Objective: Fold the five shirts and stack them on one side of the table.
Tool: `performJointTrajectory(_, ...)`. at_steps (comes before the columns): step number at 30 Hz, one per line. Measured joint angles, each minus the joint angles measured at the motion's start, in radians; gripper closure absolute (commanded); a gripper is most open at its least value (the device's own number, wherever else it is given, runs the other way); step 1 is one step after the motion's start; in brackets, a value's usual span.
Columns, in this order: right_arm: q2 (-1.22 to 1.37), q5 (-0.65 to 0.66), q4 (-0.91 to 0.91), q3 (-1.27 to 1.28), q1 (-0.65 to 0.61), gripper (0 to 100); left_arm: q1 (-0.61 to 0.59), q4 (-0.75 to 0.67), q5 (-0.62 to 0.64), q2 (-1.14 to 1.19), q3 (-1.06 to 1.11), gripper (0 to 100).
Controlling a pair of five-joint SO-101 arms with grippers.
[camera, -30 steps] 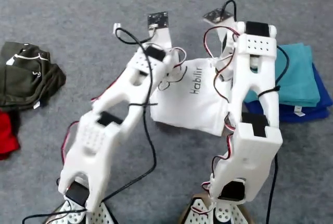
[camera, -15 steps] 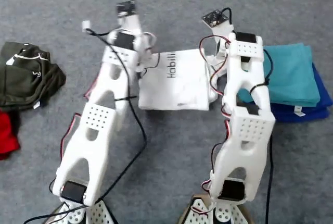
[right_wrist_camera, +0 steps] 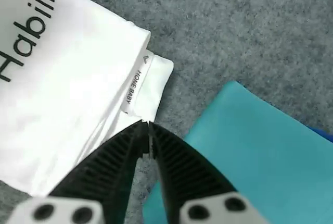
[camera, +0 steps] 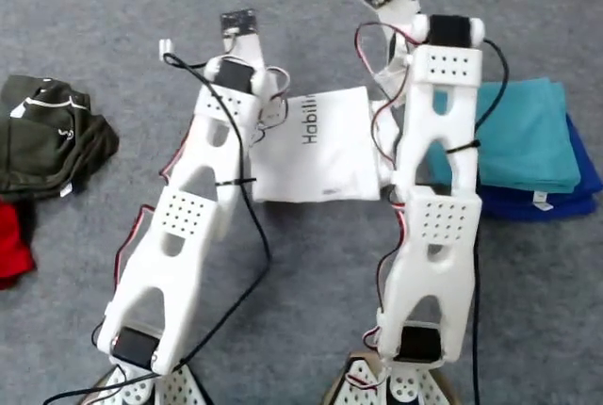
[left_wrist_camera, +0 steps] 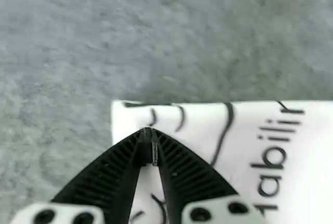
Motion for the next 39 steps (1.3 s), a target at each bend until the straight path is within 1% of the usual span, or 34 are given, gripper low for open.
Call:
performJointTrajectory(4, -0.072, -0.006, 0.015, 0.052, 0.046, 99.6, 0.048, 0.040, 0.000, -0.068, 0.000, 98)
performJointTrajectory(7, -0.235, -0.006, 0.015, 0.226, 0.078, 99.6, 0.054, 0.040, 0.000, -0.123, 0.000, 98)
performJointTrajectory(12, -0.628, -0.006, 0.015, 0.704, 0.091, 99.6, 0.008, 0.044, 0.000, -0.135, 0.000, 98)
performJointTrajectory(14, -0.796, -0.006, 0.009, 0.921, 0.089, 99.6, -0.012, 0.083, 0.000, -0.137, 0.000, 98)
performJointTrajectory(17, -1.014, -0.023, -0.091, 1.237, 0.078, 99.2, -0.028, 0.146, -0.034, -0.169, 0.000, 98)
performJointTrajectory(18, -1.068, -0.046, -0.135, 1.332, 0.066, 97.4, -0.031, 0.149, -0.049, -0.183, 0.000, 98)
performJointTrajectory(20, -1.148, -0.135, -0.233, 1.502, 0.031, 88.1, -0.041, 0.158, -0.074, -0.206, 0.000, 98)
performJointTrajectory(22, -1.178, -0.270, -0.315, 1.629, 0.006, 75.6, -0.051, 0.160, -0.095, -0.227, 0.000, 98)
performJointTrajectory(24, -1.180, -0.422, -0.371, 1.706, -0.021, 67.5, -0.060, 0.160, -0.120, -0.242, 0.000, 98)
performJointTrajectory(27, -1.149, -0.632, -0.443, 1.728, -0.072, 66.3, -0.063, 0.160, -0.141, -0.261, 0.034, 98)
performJointTrajectory(30, -1.060, -0.781, -0.516, 1.720, -0.094, 65.9, -0.063, 0.160, -0.149, -0.264, 0.098, 98)
performJointTrajectory(36, -0.807, -0.994, -0.551, 1.568, -0.097, 65.9, -0.063, 0.160, -0.164, -0.362, 0.281, 98)
performJointTrajectory(39, -0.678, -1.049, -0.551, 1.467, -0.097, 65.9, -0.063, 0.160, -0.164, -0.439, 0.374, 98)
